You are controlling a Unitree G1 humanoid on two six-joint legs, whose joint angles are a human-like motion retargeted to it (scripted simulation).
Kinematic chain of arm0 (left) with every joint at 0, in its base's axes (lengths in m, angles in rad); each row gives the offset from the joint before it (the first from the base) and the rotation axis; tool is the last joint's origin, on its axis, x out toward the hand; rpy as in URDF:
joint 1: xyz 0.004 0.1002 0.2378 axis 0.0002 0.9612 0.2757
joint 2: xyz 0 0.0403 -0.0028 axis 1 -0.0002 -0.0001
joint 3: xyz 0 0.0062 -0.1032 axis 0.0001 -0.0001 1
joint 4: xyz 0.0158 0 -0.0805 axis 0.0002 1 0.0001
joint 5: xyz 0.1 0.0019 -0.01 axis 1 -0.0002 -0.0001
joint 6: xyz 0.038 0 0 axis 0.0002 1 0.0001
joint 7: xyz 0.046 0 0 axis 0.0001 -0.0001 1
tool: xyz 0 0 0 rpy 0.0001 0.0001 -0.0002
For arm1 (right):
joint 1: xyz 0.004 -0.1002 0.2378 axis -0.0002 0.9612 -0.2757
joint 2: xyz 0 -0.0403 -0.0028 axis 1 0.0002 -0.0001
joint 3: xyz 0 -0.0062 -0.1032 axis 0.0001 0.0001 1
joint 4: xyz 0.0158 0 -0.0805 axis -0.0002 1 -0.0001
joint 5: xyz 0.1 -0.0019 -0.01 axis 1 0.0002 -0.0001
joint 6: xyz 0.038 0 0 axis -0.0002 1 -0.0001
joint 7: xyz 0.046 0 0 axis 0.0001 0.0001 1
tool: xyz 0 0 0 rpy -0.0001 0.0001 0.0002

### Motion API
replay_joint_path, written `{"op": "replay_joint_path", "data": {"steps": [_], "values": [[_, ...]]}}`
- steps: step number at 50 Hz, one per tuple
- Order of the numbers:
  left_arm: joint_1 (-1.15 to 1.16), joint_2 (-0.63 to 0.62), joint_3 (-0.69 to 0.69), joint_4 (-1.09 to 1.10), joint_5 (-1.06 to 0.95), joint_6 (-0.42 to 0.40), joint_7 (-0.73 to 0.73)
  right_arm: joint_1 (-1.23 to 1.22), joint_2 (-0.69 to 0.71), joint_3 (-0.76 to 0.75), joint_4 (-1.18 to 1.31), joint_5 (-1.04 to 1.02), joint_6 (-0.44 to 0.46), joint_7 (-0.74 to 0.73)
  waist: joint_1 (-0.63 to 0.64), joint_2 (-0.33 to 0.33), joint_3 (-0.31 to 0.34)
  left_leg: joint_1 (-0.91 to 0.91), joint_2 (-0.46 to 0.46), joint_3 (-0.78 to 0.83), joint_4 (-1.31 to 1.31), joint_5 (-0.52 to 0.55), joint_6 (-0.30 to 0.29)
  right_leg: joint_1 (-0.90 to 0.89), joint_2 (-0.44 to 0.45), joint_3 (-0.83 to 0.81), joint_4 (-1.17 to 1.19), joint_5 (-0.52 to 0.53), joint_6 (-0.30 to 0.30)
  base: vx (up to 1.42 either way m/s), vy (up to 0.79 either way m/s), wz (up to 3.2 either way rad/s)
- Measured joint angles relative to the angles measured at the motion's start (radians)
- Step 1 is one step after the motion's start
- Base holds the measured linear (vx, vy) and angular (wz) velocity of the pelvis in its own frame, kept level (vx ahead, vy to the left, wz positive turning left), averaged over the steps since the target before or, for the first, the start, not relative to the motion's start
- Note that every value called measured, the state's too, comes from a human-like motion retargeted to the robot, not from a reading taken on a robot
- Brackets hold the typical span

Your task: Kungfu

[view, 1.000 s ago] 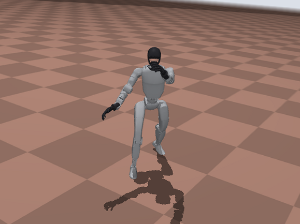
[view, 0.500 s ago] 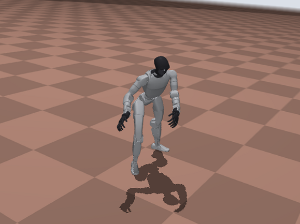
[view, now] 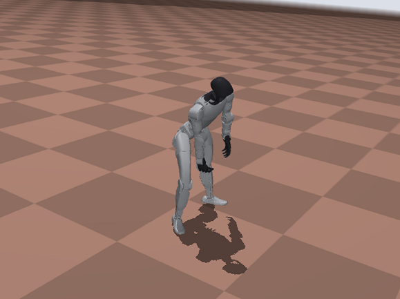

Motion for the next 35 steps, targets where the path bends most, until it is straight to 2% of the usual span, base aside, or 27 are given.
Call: {"op": "replay_joint_path", "data": {"steps": [5, 10, 13, 14, 15, 19, 20, 22, 25, 30, 32, 35], "values": [[-0.018, 0.008, -0.026, -0.051, -0.003, -0.019, -0.021, 0.006, -0.031, 0.03, -0.041, -0.01, 0.02, 0.011, -0.009, -0.008, -0.006, -0.011, 0.005, 0.007, 0.002, 0.006, 0.0, 0.028, -0.013, -0.013, -0.018, 0.015, 0.006, 0.0, 0.02, 0.02], [-0.039, -0.004, -0.034, -0.127, 0.019, -0.05, -0.03, 0.041, -0.048, 0.053, -0.146, 0.006, 0.0, 0.015, -0.002, -0.032, -0.006, -0.034, 0.018, 0.028, 0.01, 0.014, 0.0, 0.056, -0.035, -0.04, -0.029, 0.019, 0.004, -0.01, -0.01, 0.18], [-0.057, -0.021, -0.032, -0.19, 0.048, -0.078, -0.035, 0.084, -0.066, 0.061, -0.275, 0.043, -0.027, 0.042, -0.004, -0.048, -0.007, -0.051, 0.038, 0.054, 0.027, 0.026, 0.0, 0.08, -0.06, -0.066, -0.038, 0.016, -0.001, 0.06, -0.07, 0.57], [-0.056, -0.037, -0.036, -0.229, 0.074, -0.089, -0.031, 0.148, -0.114, 0.078, -0.41, 0.093, -0.007, 0.076, 0.0, -0.052, -0.015, -0.057, 0.052, 0.054, 0.048, 0.028, 0.0, 0.1, -0.066, -0.082, -0.064, 0.023, 0.002, 0.24, -0.19, 0.85], [-0.05, -0.058, -0.042, -0.277, 0.108, -0.101, -0.026, 0.236, -0.182, 0.104, -0.588, 0.16, 0.028, 0.121, 0.006, -0.055, -0.027, -0.063, 0.067, 0.049, 0.075, 0.027, 0.0, 0.125, -0.071, -0.101, -0.101, 0.035, 0.006, 0.34, -0.35, 0.35], [-0.039, -0.054, -0.068, -0.456, 0.181, -0.165, -0.031, 0.466, -0.304, 0.108, -1.017, 0.31, 0.055, 0.165, 0.079, -0.101, -0.015, 0.023, 0.284, 0.082, 0.18, 0.052, 0.0, 0.261, 0.041, -0.183, -0.107, -0.035, -0.025, 0.32, -0.46, -1.13], [-0.043, -0.049, -0.077, -0.51, 0.194, -0.18, -0.038, 0.526, -0.336, 0.087, -1.113, 0.336, 0.052, 0.164, 0.09, -0.109, -0.014, 0.036, 0.318, 0.109, 0.202, 0.058, 0.001, 0.287, 0.057, -0.196, -0.125, -0.027, -0.026, 0.23, 0.08, -0.78], [-0.065, -0.035, -0.108, -0.636, 0.207, -0.209, -0.056, 0.68, -0.431, -0.013, -1.314, 0.392, 0.072, 0.15, 0.09, -0.117, -0.03, 0.009, 0.33, 0.115, 0.232, 0.073, 0.0, 0.314, 0.061, -0.207, -0.181, 0.022, -0.017, 0.2, 0.42, -0.22], [-0.123, 0.012, -0.159, -0.835, 0.175, -0.226, -0.1, 0.927, -0.574, -0.219, -1.547, 0.499, 0.152, 0.098, 0.069, -0.116, -0.081, -0.076, 0.315, 0.058, 0.282, 0.06, 0.0, 0.341, 0.062, -0.204, -0.282, 0.116, 0.004, 0.24, 0.67, 0.08], [-0.335, 0.076, -0.236, -1.137, 0.052, -0.178, -0.209, 1.226, -0.66, -0.558, -1.576, 0.741, 0.286, -0.062, 0.114, -0.098, -0.137, -0.223, 0.334, -0.106, 0.467, -0.023, 0.0, 0.488, 0.121, -0.21, -0.495, 0.279, 0.031, 0.3, 0.67, -0.12], [-0.439, 0.095, -0.233, -1.232, 0.02, -0.166, -0.237, 1.278, -0.649, -0.59, -1.515, 0.834, 0.203, -0.135, 0.165, -0.097, -0.158, -0.285, 0.334, -0.193, 0.566, -0.067, 0.0, 0.578, 0.15, -0.217, -0.591, 0.348, 0.049, 0.4, 0.69, 0.12], [-0.596, 0.153, -0.214, -1.36, -0.013, -0.159, -0.237, 1.183, -0.518, -0.476, -1.353, 0.864, 0.029, -0.208, 0.26, -0.106, -0.189, -0.364, 0.335, -0.268, 0.689, -0.126, 0.0, 0.706, 0.177, -0.255, -0.73, 0.443, 0.064, 0.36, 0.6, 0.29]]}}
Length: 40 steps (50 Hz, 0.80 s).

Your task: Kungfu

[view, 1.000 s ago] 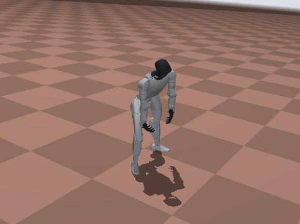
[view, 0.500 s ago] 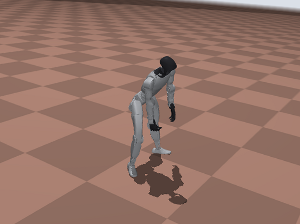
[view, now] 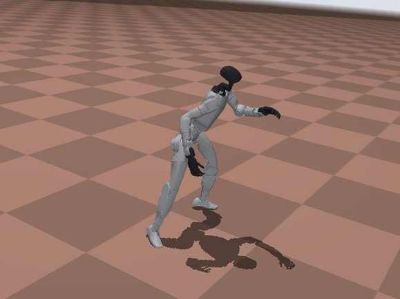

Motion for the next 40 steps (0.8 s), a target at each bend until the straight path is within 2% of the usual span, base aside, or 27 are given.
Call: {"op": "replay_joint_path", "data": {"steps": [3, 4, 5, 7, 8, 12, 15, 17, 19, 24, 27, 32, 37, 40], "values": [[-0.127, 0.099, 0.077, -0.059, -0.022, -0.009, 0.0, -0.358, 0.253, 0.201, 0.391, -0.012, -0.184, 0.075, 0.099, -0.014, -0.026, -0.036, 0.037, -0.028, 0.117, -0.079, 0.0, 0.11, 0.044, -0.087, -0.11, 0.053, -0.001, 0.34, 0.6, 0.02], [-0.158, 0.132, 0.104, -0.068, -0.033, -0.014, 0.006, -0.502, 0.332, 0.241, 0.554, 0.003, -0.206, 0.155, 0.124, -0.024, -0.026, -0.036, 0.034, -0.03, 0.147, -0.101, 0.001, 0.136, 0.046, -0.097, -0.138, 0.064, 0.011, 0.19, 0.35, 0.23], [-0.187, 0.168, 0.13, -0.075, -0.047, -0.018, 0.013, -0.65, 0.408, 0.273, 0.721, 0.026, -0.214, 0.254, 0.147, -0.032, -0.022, -0.036, 0.026, -0.034, 0.176, -0.12, 0.001, 0.16, 0.047, -0.098, -0.163, 0.073, 0.025, 0.17, 0.49, 0.34], [-0.218, 0.228, 0.176, -0.093, -0.083, -0.018, 0.031, -0.862, 0.516, 0.292, 0.949, 0.015, -0.102, 0.502, 0.188, -0.037, -0.017, -0.044, 0.002, -0.036, 0.219, -0.161, 0.019, 0.186, 0.037, -0.091, -0.197, 0.092, 0.039, 0.15, 0.6, 0.51], [-0.229, 0.257, 0.198, -0.104, -0.095, -0.019, 0.033, -0.944, 0.572, 0.266, 1.031, -0.023, -0.091, 0.582, 0.205, -0.043, -0.016, -0.054, -0.008, -0.035, 0.239, -0.173, 0.025, 0.194, 0.027, -0.103, -0.209, 0.101, 0.041, 0.1, 0.38, 0.63], [-0.242, 0.338, 0.235, -0.163, -0.049, -0.008, 0.049, -1.168, 0.686, 0.248, 1.161, -0.026, -0.274, 0.551, 0.272, -0.106, 0.002, -0.076, -0.044, -0.024, 0.299, -0.202, 0.043, 0.224, -0.01, -0.167, -0.241, 0.127, 0.02, 0.14, 0.18, 0.46], [-0.216, 0.373, 0.258, -0.204, 0.001, -0.01, 0.104, -1.256, 0.723, 0.266, 1.186, -0.068, -0.296, 0.529, 0.297, -0.122, 0.027, -0.066, -0.044, -0.036, 0.314, -0.212, 0.05, 0.253, -0.005, -0.17, -0.241, 0.132, -0.013, 0.07, -0.02, 0.05], [-0.183, 0.393, 0.273, -0.223, 0.008, -0.023, 0.138, -1.281, 0.741, 0.298, 1.171, -0.024, -0.306, 0.524, 0.296, -0.13, 0.028, -0.079, -0.038, -0.051, 0.318, -0.212, 0.05, 0.241, 0.004, -0.148, -0.226, 0.129, -0.031, 0.05, -0.08, -0.13], [-0.139, 0.41, 0.291, -0.231, -0.001, -0.028, 0.156, -1.282, 0.749, 0.334, 1.147, 0.012, -0.311, 0.529, 0.288, -0.135, 0.029, -0.081, -0.029, -0.061, 0.314, -0.207, 0.046, 0.235, 0.012, -0.138, -0.212, 0.123, -0.026, 0.01, -0.18, -0.22], [0.045, 0.474, 0.372, -0.215, -0.048, -0.029, 0.187, -1.237, 0.748, 0.412, 1.059, 0.005, -0.327, 0.492, 0.252, -0.134, 0.038, -0.047, -0.017, -0.073, 0.268, -0.185, 0.026, 0.212, 0.024, -0.077, -0.167, 0.09, 0.031, -0.03, -0.22, -0.21], [0.229, 0.519, 0.467, -0.183, -0.098, -0.026, 0.202, -1.211, 0.728, 0.447, 0.967, -0.019, -0.342, 0.455, 0.228, -0.124, 0.04, -0.015, -0.007, -0.076, 0.213, -0.159, 0.007, 0.176, 0.028, -0.035, -0.122, 0.062, 0.067, -0.17, -0.38, -0.38], [0.645, 0.534, 0.789, -0.079, -0.113, -0.015, 0.145, -1.188, 0.618, 0.506, 0.679, -0.127, -0.311, 0.401, 0.153, -0.114, 0.026, 0.063, -0.013, -0.007, 0.076, -0.096, 0.0, 0.029, -0.002, 0.069, 0.015, 0.0, 0.101, -0.29, -0.41, -0.27], [1.01, 0.396, 1.134, 0.198, -0.056, 0.035, 0.032, -1.175, 0.406, 0.59, 0.247, -0.2, -0.205, 0.291, 0.0, -0.11, -0.011, 0.196, -0.088, 0.086, -0.125, -0.021, 0.0, -0.137, -0.064, 0.185, 0.204, -0.119, 0.118, -0.28, -0.48, 0.28], [1.152, 0.315, 1.223, 0.459, -0.045, 0.093, -0.085, -1.151, 0.248, 0.571, 0.001, -0.239, -0.149, 0.206, -0.079, -0.135, -0.039, 0.316, -0.172, 0.141, -0.294, 0.059, 0.0, -0.214, -0.11, 0.261, 0.306, -0.204, 0.126, -0.16, -0.61, 0.85]]}}
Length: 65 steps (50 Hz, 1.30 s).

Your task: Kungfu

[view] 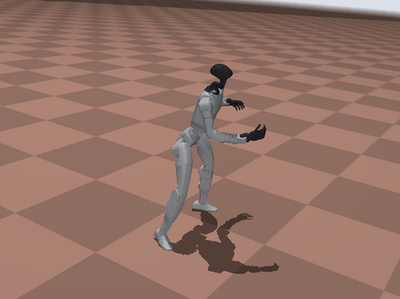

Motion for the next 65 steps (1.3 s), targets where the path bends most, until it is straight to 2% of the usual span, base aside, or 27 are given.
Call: {"op": "replay_joint_path", "data": {"steps": [2, 5, 6, 7, 9, 12, 15, 18, 22, 25, 33, 45, 47, 48, 50, 52, 55, 58, 60, 65], "values": [[0.063, -0.072, -0.029, 0.173, -0.084, 0.032, -0.07, 0.054, -0.137, -0.048, -0.176, -0.017, 0.031, -0.076, -0.082, -0.053, -0.038, 0.103, -0.128, 0.068, -0.182, 0.089, 0.0, -0.045, -0.106, 0.033, 0.038, -0.034, 0.022, -0.06, -0.55, 1.55], [0.025, -0.167, -0.129, 0.432, -0.361, 0.046, -0.073, 0.143, -0.316, -0.208, -0.45, -0.009, 0.064, -0.194, -0.164, -0.097, -0.032, 0.195, -0.188, 0.192, -0.351, 0.2, 0.0, -0.069, -0.165, -0.005, 0.124, -0.094, 0.012, -0.57, -0.72, 0.55], [-0.018, -0.207, -0.195, 0.503, -0.501, 0.055, -0.111, 0.169, -0.377, -0.284, -0.525, 0.007, 0.068, -0.236, -0.197, -0.085, -0.026, 0.194, -0.184, 0.223, -0.383, 0.243, 0.0, -0.065, -0.164, -0.037, 0.153, -0.119, 0.004, -0.84, -0.86, 0.33], [-0.064, -0.252, -0.269, 0.569, -0.647, 0.065, -0.156, 0.201, -0.437, -0.366, -0.605, 0.032, 0.068, -0.278, -0.233, -0.064, -0.026, 0.189, -0.168, 0.252, -0.405, 0.274, 0.0, -0.058, -0.158, -0.075, 0.183, -0.15, -0.006, -0.64, -0.86, 0.42], [-0.173, -0.371, -0.434, 0.657, -0.967, 0.087, -0.25, 0.291, -0.544, -0.556, -0.784, 0.1, 0.03, -0.358, -0.325, 0.021, -0.055, 0.137, -0.091, 0.318, -0.407, 0.298, 0.0, -0.047, -0.132, -0.174, 0.243, -0.223, -0.029, -0.5, -0.76, 0.79], [-0.339, -0.581, -0.619, 0.622, -1.386, 0.081, -0.285, 0.395, -0.617, -0.831, -1.031, 0.064, -0.037, -0.426, -0.458, 0.156, -0.09, 0.003, 0.015, 0.385, -0.393, 0.359, 0.0, -0.088, -0.07, -0.268, 0.302, -0.286, -0.064, -0.58, -0.51, 0.1], [-0.483, -0.749, -0.762, 0.456, -1.546, 0.094, -0.38, 0.393, -0.66, -1.095, -1.128, -0.085, 0.019, -0.347, -0.518, 0.177, -0.003, 0.039, 0.104, 0.397, -0.361, 0.373, 0.0, -0.078, 0.026, -0.256, 0.321, -0.318, -0.09, -0.41, -0.25, -1.53], [-0.599, -0.754, -0.857, 0.357, -1.478, 0.122, -0.462, 0.38, -0.723, -1.216, -1.112, -0.223, 0.058, -0.368, -0.597, 0.182, -0.024, 0.057, 0.108, 0.397, -0.365, 0.38, 0.0, -0.127, 0.02, -0.234, 0.383, -0.378, -0.095, -0.16, -0.34, -0.5], [-0.743, -0.729, -0.906, 0.3, -1.401, 0.135, -0.477, 0.425, -0.789, -1.328, -1.086, -0.372, 0.024, -0.443, -0.651, 0.179, -0.041, 0.067, 0.088, 0.38, -0.375, 0.364, 0.0, -0.17, -0.011, -0.215, 0.44, -0.427, -0.086, -0.1, -0.17, 0.14], [-0.829, -0.718, -0.921, 0.287, -1.393, 0.148, -0.482, 0.472, -0.815, -1.36, -1.073, -0.406, 0.014, -0.458, -0.678, 0.186, -0.048, 0.076, 0.057, 0.356, -0.381, 0.353, 0.0, -0.193, -0.041, -0.187, 0.476, -0.451, -0.077, -0.02, 0.04, 0.38], [-0.885, -0.642, -0.93, 0.289, -1.314, 0.153, -0.469, 0.552, -0.801, -1.402, -1.071, -0.438, 0.011, -0.481, -0.69, 0.201, -0.005, 0.124, 0.012, 0.35, -0.387, 0.34, 0.0, -0.159, -0.061, -0.135, 0.477, -0.427, -0.072, 0.07, 0.12, 0.18], [-0.828, -0.545, -0.892, 0.306, -1.2, 0.136, -0.428, 0.683, -0.744, -1.478, -1.019, -0.498, 0.035, -0.491, -0.628, 0.151, 0.009, 0.154, -0.032, 0.33, -0.39, 0.318, 0.0, -0.067, -0.093, -0.12, 0.407, -0.347, -0.04, 0.19, 0.1, 0.11], [-0.802, -0.484, -0.899, 0.303, -1.152, 0.15, -0.455, 0.732, -0.677, -1.503, -1.043, -0.515, 0.043, -0.505, -0.545, 0.145, 0.038, 0.168, 0.038, 0.351, -0.381, 0.313, 0.0, -0.014, 0.0, -0.148, 0.314, -0.289, -0.053, 0.2, 0.12, -1.12], [-0.803, -0.475, -0.899, 0.309, -1.141, 0.149, -0.448, 0.746, -0.678, -1.508, -1.031, -0.516, 0.05, -0.504, -0.547, 0.145, 0.027, 0.155, 0.024, 0.34, -0.381, 0.313, 0.0, -0.018, -0.019, -0.147, 0.319, -0.289, -0.047, 0.27, 0.15, -0.16], [-0.782, -0.424, -0.899, 0.322, -1.082, 0.153, -0.454, 0.791, -0.638, -1.515, -1.021, -0.509, 0.066, -0.504, -0.495, 0.135, 0.035, 0.154, 0.057, 0.339, -0.365, 0.304, 0.0, 0.017, 0.021, -0.16, 0.263, -0.254, -0.05, 0.35, 0.24, -0.08], [-0.766, -0.392, -0.903, 0.338, -1.042, 0.15, -0.442, 0.824, -0.63, -1.514, -0.989, -0.503, 0.084, -0.497, -0.478, 0.13, 0.025, 0.138, 0.044, 0.317, -0.359, 0.3, 0.0, 0.03, 0.0, -0.162, 0.255, -0.248, -0.041, 0.32, 0.22, 0.21], [-0.711, -0.305, -0.913, 0.366, -0.925, 0.139, -0.439, 0.882, -0.57, -1.492, -0.943, -0.485, 0.105, -0.496, -0.395, 0.126, 0.031, 0.109, 0.102, 0.286, -0.31, 0.278, 0.0, 0.099, 0.056, -0.198, 0.157, -0.193, -0.039, 0.34, 0.28, -0.2], [-0.634, -0.218, -0.926, 0.397, -0.797, 0.122, -0.421, 0.932, -0.529, -1.432, -0.872, -0.44, 0.113, -0.498, -0.317, 0.12, 0.02, 0.066, 0.143, 0.215, -0.25, 0.252, 0.0, 0.163, 0.097, -0.226, 0.07, -0.149, -0.035, 0.41, 0.36, -0.03], [-0.57, -0.143, -0.937, 0.415, -0.71, 0.111, -0.412, 0.953, -0.484, -1.375, -0.817, -0.392, 0.104, -0.483, -0.233, 0.123, 0.03, 0.005, 0.22, 0.132, -0.135, 0.202, 0.0, 0.208, 0.165, -0.242, 0.013, -0.12, -0.041, 0.39, 0.46, -0.5], [-0.4, -0.006, -1.014, 0.447, -0.446, 0.093, -0.383, 0.975, -0.426, -1.168, -0.631, -0.207, 0.079, -0.454, -0.076, 0.078, 0.001, -0.095, 0.238, -0.014, 0.0, 0.132, 0.0, 0.295, 0.205, -0.249, -0.097, -0.056, -0.024, 0.35, 0.5, 0.25]]}}
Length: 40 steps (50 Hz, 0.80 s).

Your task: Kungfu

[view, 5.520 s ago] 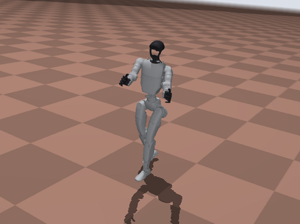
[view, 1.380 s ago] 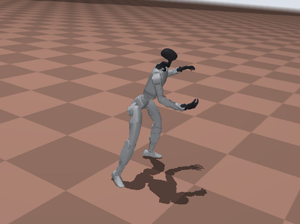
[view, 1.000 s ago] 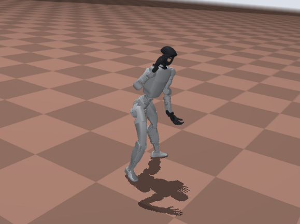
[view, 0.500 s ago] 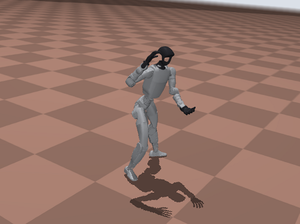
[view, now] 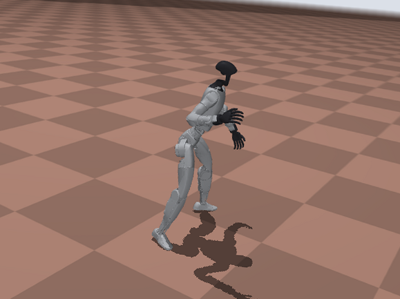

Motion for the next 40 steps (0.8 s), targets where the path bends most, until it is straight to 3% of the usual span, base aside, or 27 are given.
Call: {"op": "replay_joint_path", "data": {"steps": [3, 6, 8, 10, 12, 15, 17, 20, 25, 30, 34, 40], "values": [[0.12, 0.028, 0.014, 0.021, 0.242, -0.012, 0.09, 0.017, 0.045, 0.18, 0.118, 0.144, -0.033, 0.031, 0.096, -0.017, -0.011, -0.082, 0.013, -0.094, 0.093, -0.049, 0.0, 0.067, 0.054, 0.006, -0.057, 0.002, 0.03, 0.25, 0.49, 0.72], [0.234, -0.028, 0.096, 0.067, 0.442, 0.01, 0.188, 0.013, 0.122, 0.385, 0.242, 0.23, -0.056, 0.076, 0.207, -0.055, -0.018, -0.129, -0.021, -0.211, 0.117, -0.056, 0.001, 0.13, 0.155, 0.088, -0.103, -0.088, 0.064, 0.18, 0.44, 1.09], [0.307, -0.083, 0.16, 0.102, 0.511, 0.035, 0.225, -0.044, 0.228, 0.539, 0.362, 0.234, -0.109, 0.092, 0.264, -0.08, -0.038, -0.174, -0.041, -0.26, 0.115, -0.041, 0.007, 0.174, 0.24, 0.141, -0.144, -0.122, 0.064, 0.09, -0.01, 2.22], [0.369, -0.12, 0.192, 0.142, 0.529, 0.053, 0.241, -0.155, 0.377, 0.666, 0.506, 0.229, -0.2, 0.09, 0.302, -0.106, -0.043, -0.227, -0.066, -0.287, 0.127, -0.049, 0.052, 0.248, 0.304, 0.145, -0.196, -0.096, 0.064, 0.04, -0.12, 3.54], [0.411, -0.121, 0.19, 0.204, 0.574, 0.089, 0.256, -0.325, 0.527, 0.757, 0.638, 0.253, -0.318, 0.079, 0.329, -0.135, -0.016, -0.251, -0.079, -0.22, 0.174, -0.116, 0.124, 0.361, 0.302, 0.091, -0.254, -0.061, 0.064, 0.06, -0.18, 4.06], [0.467, -0.068, 0.155, 0.287, 0.711, 0.149, 0.274, -0.633, 0.675, 0.8, 0.705, 0.32, -0.469, 0.09, 0.42, -0.199, 0.029, -0.326, -0.051, -0.21, 0.246, -0.127, 0.215, 0.437, 0.406, 0.163, -0.269, -0.053, 0.064, 0.04, -0.67, 2.94], [0.528, -0.045, 0.148, 0.309, 0.806, 0.179, 0.264, -0.879, 0.682, 0.77, 0.643, 0.335, -0.505, 0.133, 0.54, -0.248, 0.11, -0.3, 0.025, -0.134, 0.236, 0.004, 0.139, 0.481, 0.43, 0.165, -0.281, -0.085, 0.064, -0.18, -0.66, 0.77], [0.635, -0.045, 0.169, 0.362, 0.926, 0.236, 0.2, -1.208, 0.618, 0.73, 0.501, 0.327, -0.453, 0.247, 0.661, -0.289, 0.182, -0.344, 0.0, -0.209, 0.289, 0.034, 0.096, 0.51, 0.435, 0.143, -0.285, -0.128, 0.064, 0.16, -0.06, 0.19], [0.827, -0.15, 0.281, 0.499, 0.958, 0.322, 0.109, -1.445, 0.48, 0.802, 0.28, 0.386, -0.287, 0.356, 0.633, -0.374, 0.112, -0.4, -0.06, -0.24, 0.332, 0.003, 0.073, 0.51, 0.393, 0.12, -0.306, -0.157, 0.064, 0.5, 0.29, 0.43], [0.86, -0.297, 0.312, 0.499, 0.861, 0.327, 0.06, -1.501, 0.408, 0.793, 0.203, 0.345, -0.246, 0.315, 0.616, -0.426, 0.087, -0.433, -0.036, -0.278, 0.343, 0.001, 0.055, 0.496, 0.416, 0.102, -0.322, -0.069, 0.064, 0.27, -0.07, -0.32], [0.771, -0.342, 0.212, 0.499, 0.989, 0.267, -0.058, -1.489, 0.368, 0.794, 0.127, 0.281, -0.345, 0.165, 0.581, -0.456, 0.09, -0.44, -0.061, -0.271, 0.378, -0.056, 0.072, 0.503, 0.397, 0.078, -0.348, 0.054, 0.064, 0.38, 0.1, -0.03], [0.692, -0.292, 0.084, 0.421, 1.241, 0.187, -0.03, -1.466, 0.364, 0.824, 0.068, 0.271, -0.357, 0.1, 0.553, -0.445, 0.043, -0.4, -0.089, -0.268, 0.397, -0.184, 0.12, 0.502, 0.354, 0.072, -0.354, 0.46, 0.064, 0.55, 0.37, -0.2]]}}
